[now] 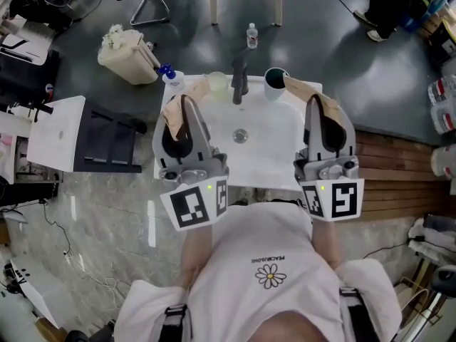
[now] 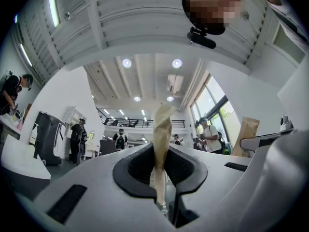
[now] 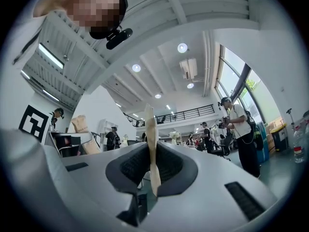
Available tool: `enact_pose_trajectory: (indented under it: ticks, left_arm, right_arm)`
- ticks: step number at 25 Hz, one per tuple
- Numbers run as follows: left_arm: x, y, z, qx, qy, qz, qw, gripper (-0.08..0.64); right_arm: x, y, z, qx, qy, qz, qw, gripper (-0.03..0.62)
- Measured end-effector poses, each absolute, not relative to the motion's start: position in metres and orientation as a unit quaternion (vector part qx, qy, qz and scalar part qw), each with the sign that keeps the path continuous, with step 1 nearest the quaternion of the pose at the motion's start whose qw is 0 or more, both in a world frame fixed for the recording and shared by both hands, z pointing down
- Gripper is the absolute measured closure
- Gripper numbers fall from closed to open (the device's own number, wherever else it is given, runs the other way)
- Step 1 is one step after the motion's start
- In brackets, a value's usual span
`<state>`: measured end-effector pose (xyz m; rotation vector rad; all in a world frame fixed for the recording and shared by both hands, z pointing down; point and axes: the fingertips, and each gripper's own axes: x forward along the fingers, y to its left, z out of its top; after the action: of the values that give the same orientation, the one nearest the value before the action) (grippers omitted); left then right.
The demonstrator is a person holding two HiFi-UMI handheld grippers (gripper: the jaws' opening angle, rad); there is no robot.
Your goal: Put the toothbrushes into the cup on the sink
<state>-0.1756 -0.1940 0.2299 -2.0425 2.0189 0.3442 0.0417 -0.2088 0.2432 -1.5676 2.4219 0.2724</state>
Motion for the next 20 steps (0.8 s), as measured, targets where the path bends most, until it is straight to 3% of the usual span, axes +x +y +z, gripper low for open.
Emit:
enact_pose_trajectory:
  ticks: [8,20]
  left_arm:
    - [-0.170,-0.203,0.233,-0.709,0.685,0.116,0.123,0.508]
    - [-0.166,-0.213,0.242,-0.718,0.678,0.112,0.114,0.508]
  right_arm:
    - [0.043,-0.253,0.249,-0.543,0.830,0.072,0.105,0.561]
    - [0.030,-0.349,0.345,-0.538,0.843,-0.017,-0.008,0.561]
